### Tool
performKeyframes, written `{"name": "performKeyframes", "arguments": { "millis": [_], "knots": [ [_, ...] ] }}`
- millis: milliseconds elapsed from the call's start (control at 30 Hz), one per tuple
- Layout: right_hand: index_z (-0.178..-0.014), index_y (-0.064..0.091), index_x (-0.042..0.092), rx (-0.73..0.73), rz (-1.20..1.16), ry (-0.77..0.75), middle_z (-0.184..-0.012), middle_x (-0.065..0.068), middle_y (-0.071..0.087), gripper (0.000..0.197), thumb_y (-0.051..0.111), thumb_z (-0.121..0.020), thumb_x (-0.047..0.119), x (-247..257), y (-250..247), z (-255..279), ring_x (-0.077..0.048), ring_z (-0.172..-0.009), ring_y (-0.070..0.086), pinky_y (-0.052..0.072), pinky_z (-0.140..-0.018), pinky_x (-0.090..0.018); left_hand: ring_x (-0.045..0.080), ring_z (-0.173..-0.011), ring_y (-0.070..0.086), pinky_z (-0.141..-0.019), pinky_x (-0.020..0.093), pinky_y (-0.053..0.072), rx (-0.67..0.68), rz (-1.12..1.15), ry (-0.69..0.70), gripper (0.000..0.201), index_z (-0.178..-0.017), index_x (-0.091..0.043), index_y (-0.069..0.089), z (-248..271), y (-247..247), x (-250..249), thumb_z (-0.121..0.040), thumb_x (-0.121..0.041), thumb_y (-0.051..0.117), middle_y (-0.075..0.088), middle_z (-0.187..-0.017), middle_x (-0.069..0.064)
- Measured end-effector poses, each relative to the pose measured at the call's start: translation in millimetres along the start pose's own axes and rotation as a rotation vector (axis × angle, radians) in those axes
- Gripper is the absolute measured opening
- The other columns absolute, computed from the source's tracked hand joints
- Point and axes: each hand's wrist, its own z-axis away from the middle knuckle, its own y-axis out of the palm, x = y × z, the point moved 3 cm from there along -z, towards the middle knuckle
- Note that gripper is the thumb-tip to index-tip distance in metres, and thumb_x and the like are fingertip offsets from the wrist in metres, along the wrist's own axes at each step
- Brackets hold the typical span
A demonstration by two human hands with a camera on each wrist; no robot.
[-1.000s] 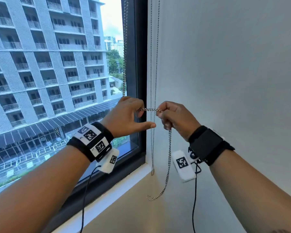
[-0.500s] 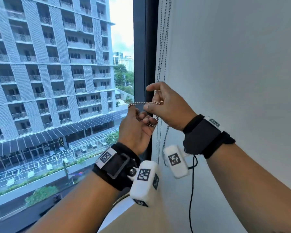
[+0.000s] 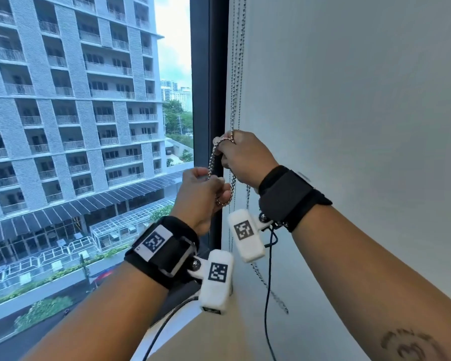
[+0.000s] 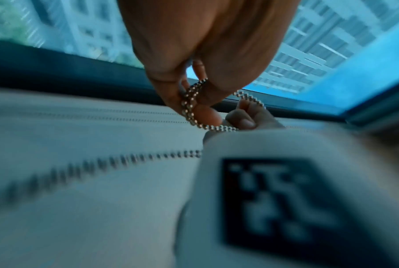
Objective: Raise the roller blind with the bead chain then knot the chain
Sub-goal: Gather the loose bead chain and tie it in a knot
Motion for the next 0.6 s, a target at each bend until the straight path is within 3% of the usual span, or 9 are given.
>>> {"name": "performKeyframes", "arguments": {
  "millis": [67,167,233,300,367,433,500,567,600],
  "knots": [
    [-0.076,0.051,0.012,0.023,0.018,-0.002,-0.053,0.004,0.045,0.02,0.046,-0.096,0.013,4,2,0,-0.008,-0.04,0.038,0.029,-0.045,-0.023,0.016,-0.065,0.061,-0.052,0.022,0.055,-0.02,-0.308,0.206,0.033,-0.113,-0.014,0.038,-2,-3,-7,-0.093,0.007,0.055,0.053,-0.101,0.009],
    [-0.076,0.049,0.012,0.034,0.001,0.004,-0.057,0.0,0.045,0.022,0.045,-0.098,0.015,9,4,-2,-0.002,-0.033,0.034,0.028,-0.041,-0.02,0.029,-0.086,0.063,-0.063,0.03,0.052,-0.066,-0.924,0.747,0.049,-0.12,-0.014,0.039,-6,-4,-20,-0.082,0.0,0.067,0.044,-0.122,0.009],
    [-0.073,0.051,0.013,0.036,0.021,0.007,-0.057,0.0,0.048,0.026,0.046,-0.097,0.018,10,5,-4,-0.003,-0.033,0.035,0.028,-0.045,-0.024,0.031,-0.088,0.061,-0.06,0.035,0.051,-0.067,-1.191,0.97,0.061,-0.124,-0.01,0.036,-5,-3,-23,-0.075,-0.002,0.073,0.034,-0.126,0.012],
    [-0.069,0.051,0.016,0.041,0.023,0.025,-0.055,0.0,0.05,0.029,0.046,-0.097,0.019,12,4,-5,-0.005,-0.035,0.036,0.028,-0.045,-0.025,0.035,-0.099,0.055,-0.065,0.039,0.052,-0.109,-1.417,1.124,0.077,-0.123,-0.01,0.032,-5,-6,-26,-0.067,-0.021,0.084,0.026,-0.125,0.01],
    [-0.063,0.049,0.018,0.047,0.03,0.039,-0.052,0.003,0.049,0.03,0.048,-0.094,0.017,14,2,-7,-0.005,-0.033,0.035,0.027,-0.044,-0.024,0.034,-0.109,0.042,-0.085,0.042,0.044,-0.146,-1.525,1.296,0.084,-0.12,-0.011,0.033,-3,-12,-29,-0.062,-0.045,0.084,0.026,-0.125,0.009],
    [-0.058,0.047,0.017,0.063,0.058,0.035,-0.044,0.009,0.045,0.032,0.05,-0.089,0.012,15,1,-10,-0.003,-0.031,0.033,0.027,-0.042,-0.023,0.029,-0.106,0.039,-0.089,0.042,0.034,-0.091,-1.548,1.492,0.06,-0.11,-0.01,0.046,3,-11,-29,-0.073,-0.051,0.071,0.037,-0.12,0.011],
    [-0.057,0.048,0.013,0.092,0.088,0.015,-0.041,0.008,0.04,0.03,0.054,-0.086,0.011,17,0,-15,-0.007,-0.033,0.031,0.026,-0.039,-0.022,0.027,-0.097,0.048,-0.087,0.04,0.035,0.066,-1.576,1.676,0.018,-0.09,-0.01,0.06,8,-5,-28,-0.09,-0.028,0.059,0.058,-0.102,0.013],
    [-0.062,0.057,0.007,0.11,0.119,-0.014,-0.046,0.003,0.045,0.024,0.058,-0.086,0.012,23,-2,-22,-0.008,-0.036,0.032,0.027,-0.04,-0.024,0.028,-0.082,0.059,-0.083,0.039,0.041,0.269,-1.556,1.705,0.014,-0.075,-0.012,0.063,6,-2,-36,-0.089,-0.012,0.059,0.064,-0.082,0.008],
    [-0.065,0.061,0.004,0.112,0.151,-0.031,-0.049,0.001,0.05,0.023,0.059,-0.086,0.013,26,-5,-25,-0.007,-0.036,0.034,0.029,-0.041,-0.023,0.027,-0.074,0.061,-0.08,0.038,0.044,0.35,-1.545,1.638,0.015,-0.072,-0.012,0.061,5,-1,-42,-0.086,-0.013,0.06,0.063,-0.075,0.006]
  ]
}}
